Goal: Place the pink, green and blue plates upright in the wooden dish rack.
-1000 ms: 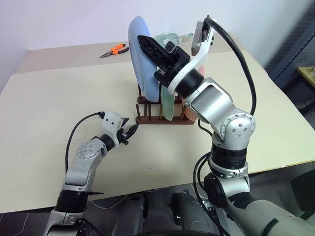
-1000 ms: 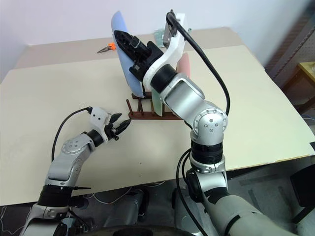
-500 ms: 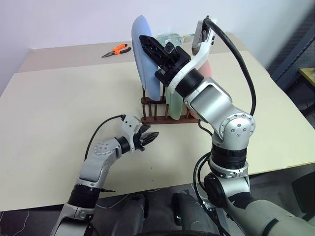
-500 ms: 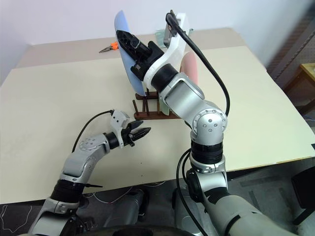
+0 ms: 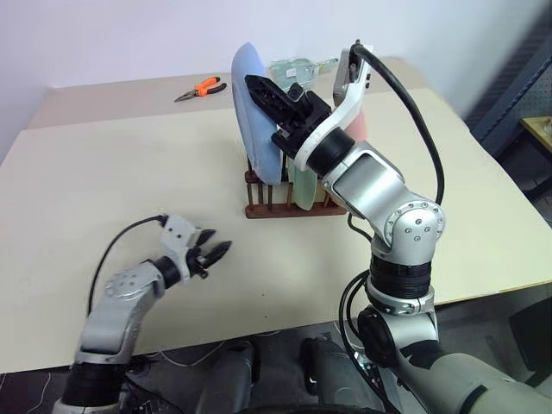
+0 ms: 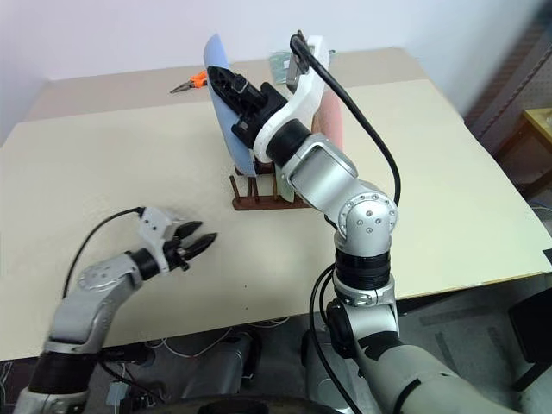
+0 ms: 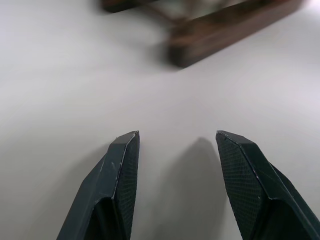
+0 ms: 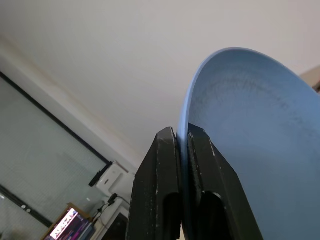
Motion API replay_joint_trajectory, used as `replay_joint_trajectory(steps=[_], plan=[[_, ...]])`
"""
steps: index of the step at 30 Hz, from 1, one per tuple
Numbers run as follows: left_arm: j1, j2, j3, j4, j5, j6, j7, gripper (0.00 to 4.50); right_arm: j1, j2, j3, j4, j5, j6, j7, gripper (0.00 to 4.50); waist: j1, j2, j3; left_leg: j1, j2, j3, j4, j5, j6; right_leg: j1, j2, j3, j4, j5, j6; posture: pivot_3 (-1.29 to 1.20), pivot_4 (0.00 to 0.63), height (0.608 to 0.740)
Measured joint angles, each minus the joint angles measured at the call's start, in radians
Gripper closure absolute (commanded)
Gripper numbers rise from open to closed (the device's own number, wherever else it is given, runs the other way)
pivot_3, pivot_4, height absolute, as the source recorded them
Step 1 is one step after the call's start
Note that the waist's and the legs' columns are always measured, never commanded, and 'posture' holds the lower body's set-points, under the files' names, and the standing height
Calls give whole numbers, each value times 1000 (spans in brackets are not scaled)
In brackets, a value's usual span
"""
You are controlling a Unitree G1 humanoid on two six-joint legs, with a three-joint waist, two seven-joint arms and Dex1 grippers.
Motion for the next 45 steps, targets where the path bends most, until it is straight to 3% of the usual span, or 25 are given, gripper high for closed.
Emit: replay_joint_trajectory(steps=[28,31,37,45], plan=[[-14,-24,-53,-24,19,-17,45,2010,-3,58,-47,60,2,-63,-192,4478,-3,0,0,0,0,0,-1,0,0,0,0,0,-1,0,0,0,150,740],[-14,-26,-55,-24,20,-18,45,2010,-3,53,-45,61,-2,-59,-193,3559,-3,0,0,0,0,0,0,0,0,0,0,0,-1,0,0,0,150,740],[-12,-28,-56,-24,22,-23,45,2010,-16,33,-44,78,-37,-51,-167,687,-3,0,0,0,0,0,-1,0,0,0,0,0,-1,0,0,0,150,740],[-7,-44,-76,-22,28,-27,46,2010,-81,-29,-42,78,-76,-29,-24,687,-3,0,0,0,0,0,-1,0,0,0,0,0,-1,0,0,0,150,740]])
